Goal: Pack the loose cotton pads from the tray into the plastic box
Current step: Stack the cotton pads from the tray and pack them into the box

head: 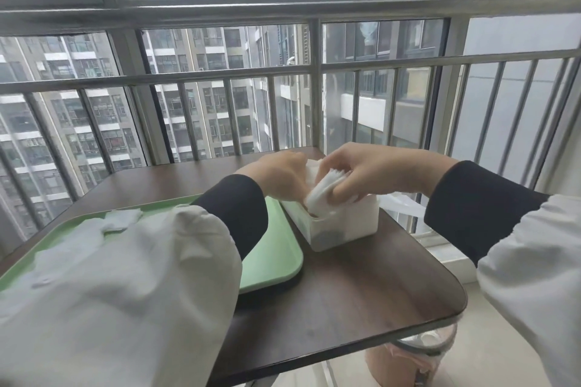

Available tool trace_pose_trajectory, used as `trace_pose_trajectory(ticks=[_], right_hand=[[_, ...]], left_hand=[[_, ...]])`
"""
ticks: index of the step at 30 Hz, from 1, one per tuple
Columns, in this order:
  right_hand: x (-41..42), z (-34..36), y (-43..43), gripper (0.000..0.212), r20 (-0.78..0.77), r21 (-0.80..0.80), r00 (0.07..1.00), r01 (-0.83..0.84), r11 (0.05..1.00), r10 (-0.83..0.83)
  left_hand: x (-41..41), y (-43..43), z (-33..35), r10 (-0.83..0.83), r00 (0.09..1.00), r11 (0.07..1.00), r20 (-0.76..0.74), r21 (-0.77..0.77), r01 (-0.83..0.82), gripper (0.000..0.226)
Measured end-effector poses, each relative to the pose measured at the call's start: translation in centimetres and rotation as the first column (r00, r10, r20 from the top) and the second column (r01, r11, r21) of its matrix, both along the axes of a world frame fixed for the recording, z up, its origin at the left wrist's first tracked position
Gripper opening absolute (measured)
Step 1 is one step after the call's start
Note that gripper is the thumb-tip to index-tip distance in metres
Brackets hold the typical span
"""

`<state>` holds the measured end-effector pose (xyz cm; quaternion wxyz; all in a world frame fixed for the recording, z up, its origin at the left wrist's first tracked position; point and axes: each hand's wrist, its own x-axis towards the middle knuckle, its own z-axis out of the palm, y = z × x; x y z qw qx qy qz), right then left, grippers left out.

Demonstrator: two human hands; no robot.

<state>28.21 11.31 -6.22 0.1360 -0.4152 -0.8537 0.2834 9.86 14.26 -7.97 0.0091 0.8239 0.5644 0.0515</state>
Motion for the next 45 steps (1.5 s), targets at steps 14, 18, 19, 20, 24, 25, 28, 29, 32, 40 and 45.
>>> trace_pose_trajectory(ticks=[14,18,19,20,24,25,28,29,32,40,45], right_hand=[[-3.2,0.1,-0.8,0.025,0.410,0.391,0.909,-0.104,0.914,-0.072],[-2.1,0.9,-0.8,0.008,0.360,0.214,0.933,-0.080,0.974,-0.003],[-1.8,1.3,-0.8,0.009,0.353,0.162,0.935,-0.086,0.983,0.023],[-1.7,1.6,-0.9,0.013,0.352,0.117,0.935,-0.093,0.989,0.047],[-1.9,1.9,-1.5,0.011,0.445,0.108,0.894,-0.097,0.989,0.039],[-2.2,1.6,-1.5,0.012,0.476,0.157,0.879,-0.106,0.982,0.019],[-3.0,0.7,-1.7,0.005,0.451,0.311,0.891,-0.117,0.943,-0.038],[-3.1,0.6,-1.8,0.002,0.418,0.336,0.907,-0.100,0.936,-0.053],[-2.9,1.2,-2.0,0.012,0.325,0.344,0.941,-0.029,0.939,-0.090],[-6.4,2.2,-3.7,0.018,0.049,0.387,0.997,0.032,0.922,-0.055],[-11.8,1.0,-4.4,0.015,0.029,0.334,0.999,-0.052,0.941,0.045]], left_hand=[[0.4,-1.1,0.2,0.049,0.998,0.998,-0.039,-0.033,-0.050,0.060],[0.2,-0.7,-0.1,0.095,0.995,0.995,-0.024,-0.017,-0.095,0.055],[0.1,-0.5,-0.2,0.099,0.995,0.995,-0.026,-0.010,-0.099,0.056],[0.0,-0.3,-0.3,0.102,0.995,0.995,-0.021,-0.009,-0.102,0.060],[0.0,-0.3,-0.4,0.123,0.992,0.992,0.019,-0.045,-0.122,0.081],[0.0,-0.4,-0.3,0.120,0.992,0.991,0.033,-0.060,-0.117,0.082],[-0.1,-0.4,-0.3,0.062,0.992,0.990,0.114,-0.133,-0.047,0.070],[-0.3,-0.5,-0.3,0.042,0.986,0.987,0.164,-0.162,-0.015,0.068],[-1.0,-0.9,-0.2,0.015,0.937,0.973,0.349,-0.221,0.067,0.070],[-6.1,-5.7,1.4,-0.068,0.849,0.954,0.524,-0.214,0.209,0.041],[-12.8,-8.8,1.0,0.170,0.905,0.970,0.389,-0.229,-0.083,0.047]])
